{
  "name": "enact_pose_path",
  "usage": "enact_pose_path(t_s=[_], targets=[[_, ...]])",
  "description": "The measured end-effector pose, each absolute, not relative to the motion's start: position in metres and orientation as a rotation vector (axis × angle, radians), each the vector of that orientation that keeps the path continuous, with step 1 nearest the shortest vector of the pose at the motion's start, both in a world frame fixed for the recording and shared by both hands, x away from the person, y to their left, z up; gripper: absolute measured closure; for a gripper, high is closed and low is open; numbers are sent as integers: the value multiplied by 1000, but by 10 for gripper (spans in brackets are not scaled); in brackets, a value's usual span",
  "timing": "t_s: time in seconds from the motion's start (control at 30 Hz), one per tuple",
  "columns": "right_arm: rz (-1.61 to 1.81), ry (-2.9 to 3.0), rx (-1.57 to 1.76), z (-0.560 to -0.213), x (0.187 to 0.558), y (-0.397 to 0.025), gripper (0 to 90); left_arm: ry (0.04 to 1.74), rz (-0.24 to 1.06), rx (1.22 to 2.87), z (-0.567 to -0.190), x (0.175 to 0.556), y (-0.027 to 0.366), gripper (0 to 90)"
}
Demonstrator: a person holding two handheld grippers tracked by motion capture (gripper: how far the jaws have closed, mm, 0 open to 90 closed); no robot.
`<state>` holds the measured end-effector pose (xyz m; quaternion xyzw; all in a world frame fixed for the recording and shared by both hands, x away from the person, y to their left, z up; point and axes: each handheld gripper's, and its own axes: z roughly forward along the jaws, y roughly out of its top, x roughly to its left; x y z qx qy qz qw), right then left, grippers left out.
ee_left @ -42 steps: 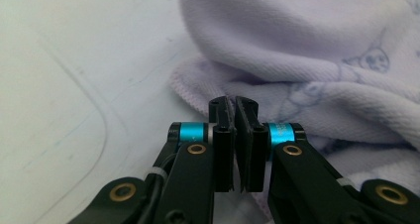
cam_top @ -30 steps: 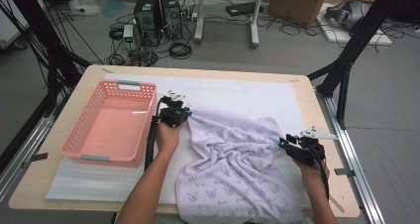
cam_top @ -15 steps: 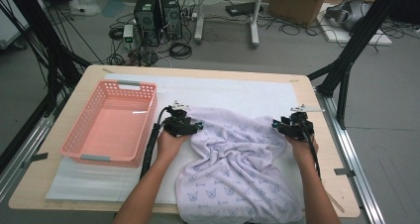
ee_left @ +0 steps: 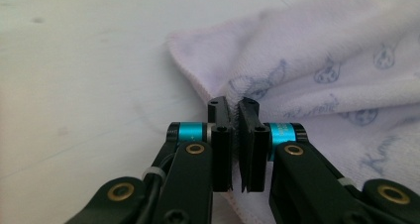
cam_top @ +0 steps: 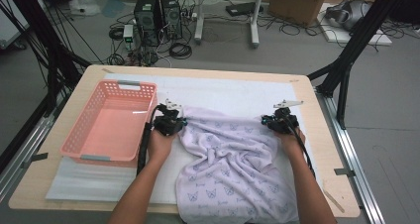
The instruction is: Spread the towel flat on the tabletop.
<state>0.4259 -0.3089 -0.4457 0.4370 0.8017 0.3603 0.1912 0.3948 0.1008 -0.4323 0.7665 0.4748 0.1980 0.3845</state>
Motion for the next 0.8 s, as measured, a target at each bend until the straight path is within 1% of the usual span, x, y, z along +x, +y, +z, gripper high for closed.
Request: enact_pose_path(t_s=[0.07, 0.1, 0.13, 0.23, 0.3, 0.33, 0.4, 0.47, 0.53, 0.67, 0.7, 0.73, 0.77, 0.8], targets=[[1011, 2174, 1212, -442, 432, -306, 845, 1222, 485, 1949, -432, 394, 104, 840], [998, 2126, 1212, -439, 435, -305, 847, 1213, 471, 1958, -433, 393, 102, 824], [978, 2081, 1223, -437, 439, -305, 848, 1215, 458, 1966, -433, 393, 100, 786], [879, 1895, 1256, -429, 445, -310, 848, 1226, 375, 1925, -432, 392, 92, 571], [847, 1778, 1329, -423, 446, -320, 847, 1214, 322, 1888, -431, 390, 88, 478], [829, 1769, 1363, -422, 447, -325, 840, 1184, 306, 1885, -429, 388, 85, 473], [861, 1773, 1430, -421, 446, -333, 785, 1140, 269, 1880, -427, 385, 80, 453], [948, 1767, 1434, -417, 440, -337, 701, 1105, 238, 1893, -428, 383, 74, 434], [1021, 1774, 1429, -412, 433, -339, 645, 1083, 193, 1916, -432, 383, 66, 414], [1130, 1837, 1379, -401, 413, -339, 602, 1045, 167, 1989, -440, 380, 50, 399], [1149, 1858, 1375, -399, 408, -340, 580, 1032, 165, 2006, -442, 379, 46, 401], [1157, 1879, 1369, -398, 403, -340, 562, 1013, 182, 2033, -444, 378, 42, 411], [1171, 1894, 1369, -397, 399, -340, 548, 989, 235, 2055, -444, 376, 38, 409], [1176, 1923, 1379, -397, 395, -341, 517, 974, 303, 2086, -444, 373, 35, 460]])
